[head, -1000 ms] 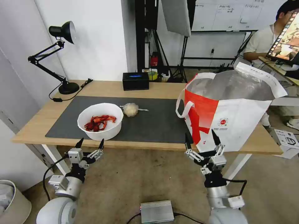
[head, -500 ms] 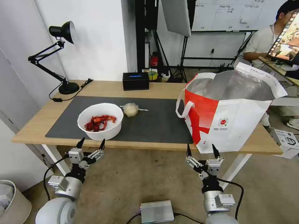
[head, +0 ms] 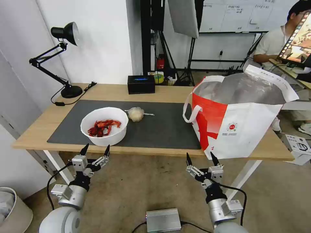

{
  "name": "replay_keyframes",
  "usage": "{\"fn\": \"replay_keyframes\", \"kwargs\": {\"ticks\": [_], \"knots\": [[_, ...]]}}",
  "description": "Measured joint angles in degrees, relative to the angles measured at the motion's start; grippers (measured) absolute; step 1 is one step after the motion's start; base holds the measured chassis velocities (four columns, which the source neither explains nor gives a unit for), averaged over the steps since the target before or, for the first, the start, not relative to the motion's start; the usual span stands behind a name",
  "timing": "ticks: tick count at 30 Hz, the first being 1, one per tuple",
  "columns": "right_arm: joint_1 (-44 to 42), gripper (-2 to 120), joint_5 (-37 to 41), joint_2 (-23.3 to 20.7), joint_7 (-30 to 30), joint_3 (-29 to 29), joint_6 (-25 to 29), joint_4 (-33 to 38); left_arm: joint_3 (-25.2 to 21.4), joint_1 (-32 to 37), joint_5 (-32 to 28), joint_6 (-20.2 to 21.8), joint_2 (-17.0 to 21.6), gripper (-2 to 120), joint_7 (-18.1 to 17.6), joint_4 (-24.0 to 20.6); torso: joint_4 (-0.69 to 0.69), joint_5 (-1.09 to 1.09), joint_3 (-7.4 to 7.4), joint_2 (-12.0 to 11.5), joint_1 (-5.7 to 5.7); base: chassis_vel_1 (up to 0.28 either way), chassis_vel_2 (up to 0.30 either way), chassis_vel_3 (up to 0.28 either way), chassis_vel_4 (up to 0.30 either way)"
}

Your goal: Pick up the trash from the table and place it into the takeout bag.

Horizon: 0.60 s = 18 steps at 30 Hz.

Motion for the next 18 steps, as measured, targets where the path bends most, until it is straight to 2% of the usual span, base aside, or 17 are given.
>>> {"fn": "replay_keyframes", "kwargs": {"ticks": [11, 18], "knots": [[0.1, 100, -0.1, 0.0, 0.0, -0.9, 0.6, -0.1, -0.6, -0.1, 0.0, 0.0, -0.2, 100, 0.0, -0.4, 0.00, 0.00, 0.00, 0.0, 0.00, 0.000, 0.000, 0.000, 0.000], [3.4, 100, 1.9, -1.1, -1.1, -3.0, 2.0, -1.2, -1.3, 0.1, -0.1, 0.0, -0.4, 100, 0.0, -0.6, 0.00, 0.00, 0.00, 0.0, 0.00, 0.000, 0.000, 0.000, 0.000]]}}
